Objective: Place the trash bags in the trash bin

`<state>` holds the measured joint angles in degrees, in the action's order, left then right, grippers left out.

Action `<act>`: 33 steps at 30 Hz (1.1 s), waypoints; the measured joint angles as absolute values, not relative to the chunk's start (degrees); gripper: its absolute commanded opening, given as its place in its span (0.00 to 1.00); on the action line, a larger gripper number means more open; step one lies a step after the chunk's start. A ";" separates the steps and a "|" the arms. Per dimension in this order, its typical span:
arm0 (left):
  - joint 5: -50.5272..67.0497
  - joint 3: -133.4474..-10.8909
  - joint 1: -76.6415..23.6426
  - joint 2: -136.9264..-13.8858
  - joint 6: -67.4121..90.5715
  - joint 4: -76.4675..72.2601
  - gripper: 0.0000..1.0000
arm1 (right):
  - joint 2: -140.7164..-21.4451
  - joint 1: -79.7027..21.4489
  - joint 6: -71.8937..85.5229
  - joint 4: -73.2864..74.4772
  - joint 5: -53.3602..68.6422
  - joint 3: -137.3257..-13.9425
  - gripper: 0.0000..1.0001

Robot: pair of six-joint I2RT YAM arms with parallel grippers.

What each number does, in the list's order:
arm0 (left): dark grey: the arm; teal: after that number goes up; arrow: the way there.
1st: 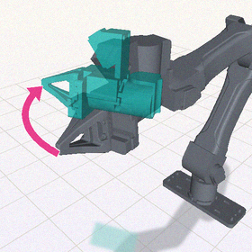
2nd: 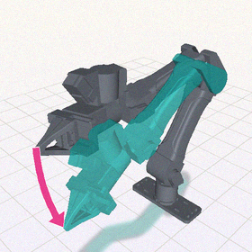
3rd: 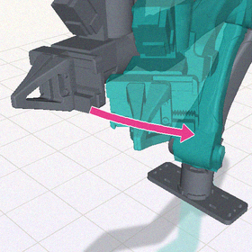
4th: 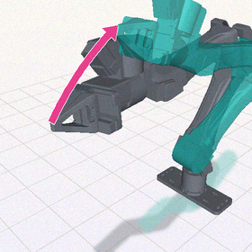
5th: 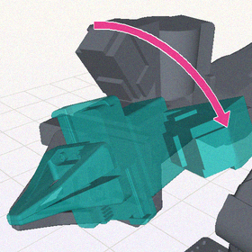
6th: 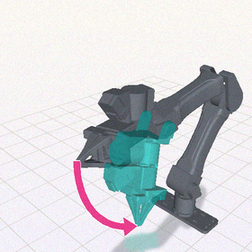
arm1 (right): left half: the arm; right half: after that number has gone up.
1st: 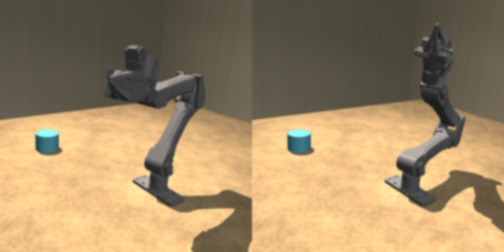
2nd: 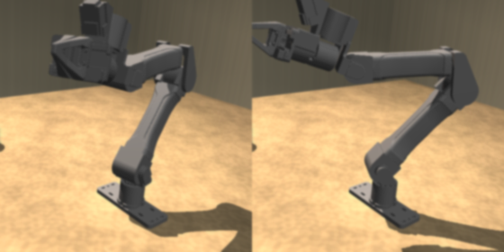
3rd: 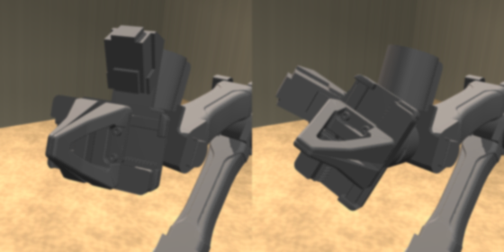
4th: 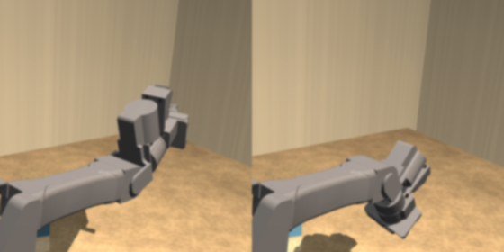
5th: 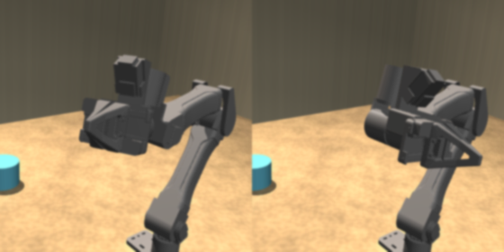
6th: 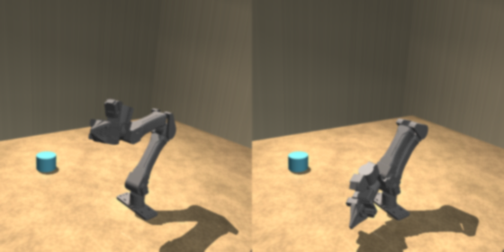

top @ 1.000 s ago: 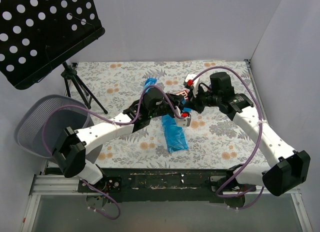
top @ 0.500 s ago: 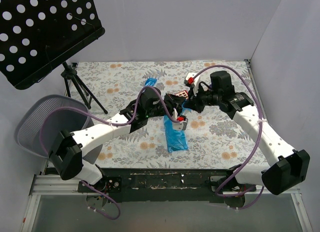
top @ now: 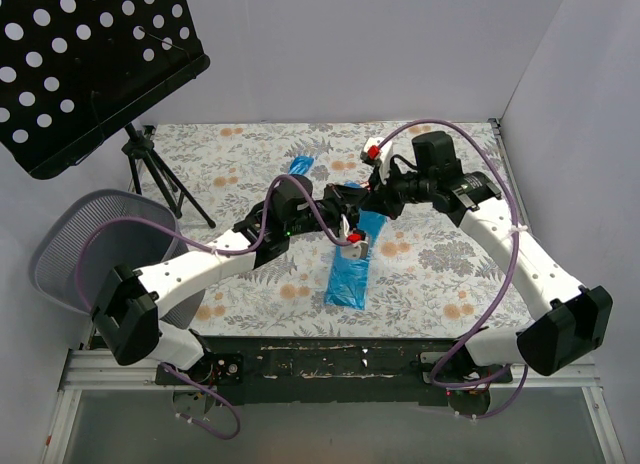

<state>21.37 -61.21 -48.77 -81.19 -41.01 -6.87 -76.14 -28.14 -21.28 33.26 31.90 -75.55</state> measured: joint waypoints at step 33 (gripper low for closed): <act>22.22 -63.46 -47.97 -83.42 -39.31 -2.00 0.00 | -80.97 -29.56 -21.37 36.51 22.96 -84.09 0.01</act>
